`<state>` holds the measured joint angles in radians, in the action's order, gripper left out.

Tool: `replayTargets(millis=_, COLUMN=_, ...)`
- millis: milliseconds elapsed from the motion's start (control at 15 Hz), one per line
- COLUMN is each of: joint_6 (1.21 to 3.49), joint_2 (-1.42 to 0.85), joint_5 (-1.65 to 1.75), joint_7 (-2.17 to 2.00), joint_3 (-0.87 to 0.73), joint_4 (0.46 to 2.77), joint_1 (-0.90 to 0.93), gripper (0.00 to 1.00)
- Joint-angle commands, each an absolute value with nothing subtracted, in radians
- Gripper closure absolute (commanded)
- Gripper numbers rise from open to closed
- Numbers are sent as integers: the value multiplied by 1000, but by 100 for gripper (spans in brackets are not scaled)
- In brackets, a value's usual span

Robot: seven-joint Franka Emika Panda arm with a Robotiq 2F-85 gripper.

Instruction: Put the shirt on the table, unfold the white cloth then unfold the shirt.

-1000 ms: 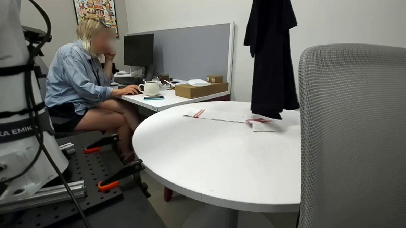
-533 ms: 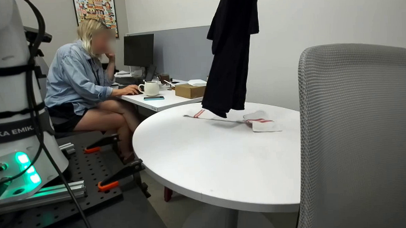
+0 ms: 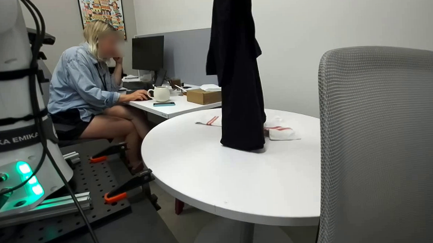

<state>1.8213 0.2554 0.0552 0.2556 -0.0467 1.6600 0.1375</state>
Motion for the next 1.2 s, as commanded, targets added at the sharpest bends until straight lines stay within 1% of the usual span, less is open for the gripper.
replayTargets(millis=0, joint_6=1807, joint_2=456, joint_5=45, joint_7=355, joint_3=10, joint_4=1909, joint_1=145, gripper=99)
replayTargets(millis=200, joint_6=1797, joint_2=603, joint_5=38, joint_7=393, joint_3=46, joint_4=2070, joint_1=182, gripper=99)
replayTargets(millis=467, joint_6=1753, joint_2=730, joint_5=21, joint_7=398, joint_3=86, joint_4=2151, joint_1=257, gripper=99)
replayTargets(millis=800, joint_6=1721, joint_2=764, joint_5=-16, joint_7=352, joint_3=156, joint_4=2100, joint_1=333, gripper=99)
replayTargets(millis=1000, joint_6=1730, joint_2=700, joint_5=-37, joint_7=298, joint_3=175, joint_4=2023, joint_1=322, gripper=99)
replayTargets(millis=1133, joint_6=1713, joint_2=637, joint_5=-37, joint_7=286, joint_3=154, joint_4=1968, joint_1=300, gripper=99)
